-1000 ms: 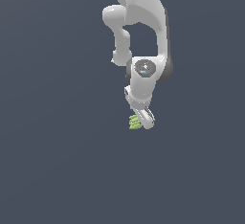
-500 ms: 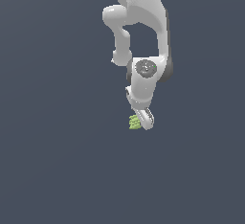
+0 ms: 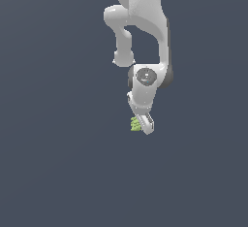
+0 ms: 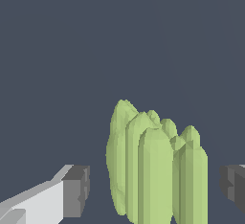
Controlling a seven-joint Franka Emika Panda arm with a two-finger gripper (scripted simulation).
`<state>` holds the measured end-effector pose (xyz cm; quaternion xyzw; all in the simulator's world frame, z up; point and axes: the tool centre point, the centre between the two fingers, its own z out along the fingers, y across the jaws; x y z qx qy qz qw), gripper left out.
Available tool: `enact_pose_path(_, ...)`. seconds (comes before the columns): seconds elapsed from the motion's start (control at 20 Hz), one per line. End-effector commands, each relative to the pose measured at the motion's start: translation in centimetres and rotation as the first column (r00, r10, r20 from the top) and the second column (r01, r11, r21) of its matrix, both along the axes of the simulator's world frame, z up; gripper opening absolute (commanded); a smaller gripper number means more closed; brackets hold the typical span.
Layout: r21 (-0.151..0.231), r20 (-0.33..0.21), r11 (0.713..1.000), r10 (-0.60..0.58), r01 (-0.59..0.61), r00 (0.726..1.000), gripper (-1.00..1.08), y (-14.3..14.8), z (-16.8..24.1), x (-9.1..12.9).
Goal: Pick up the object and move it to a goal position.
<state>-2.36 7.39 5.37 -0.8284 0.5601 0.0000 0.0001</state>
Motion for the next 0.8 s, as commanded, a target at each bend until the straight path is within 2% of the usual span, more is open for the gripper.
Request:
enact_pose_path(0.0, 0.0, 0.0, 1.0, -0.001, 0.001, 1.0, 1.0, -0.01, -1.16, -0.04)
enact_pose_path(0.3, 0.0, 0.0, 1.0, -0.002, 0.002, 1.0, 1.0, 0.02, -2.14, 0.06)
enact_pose_path(0.35, 0.0, 0.0, 1.0, -0.002, 0.002, 1.0, -1.0, 0.02, -2.14, 0.06)
enact_pose_path(0.75, 0.0, 0.0, 1.0, -0.002, 0.002, 1.0, -1.0, 0.02, -2.14, 0.06)
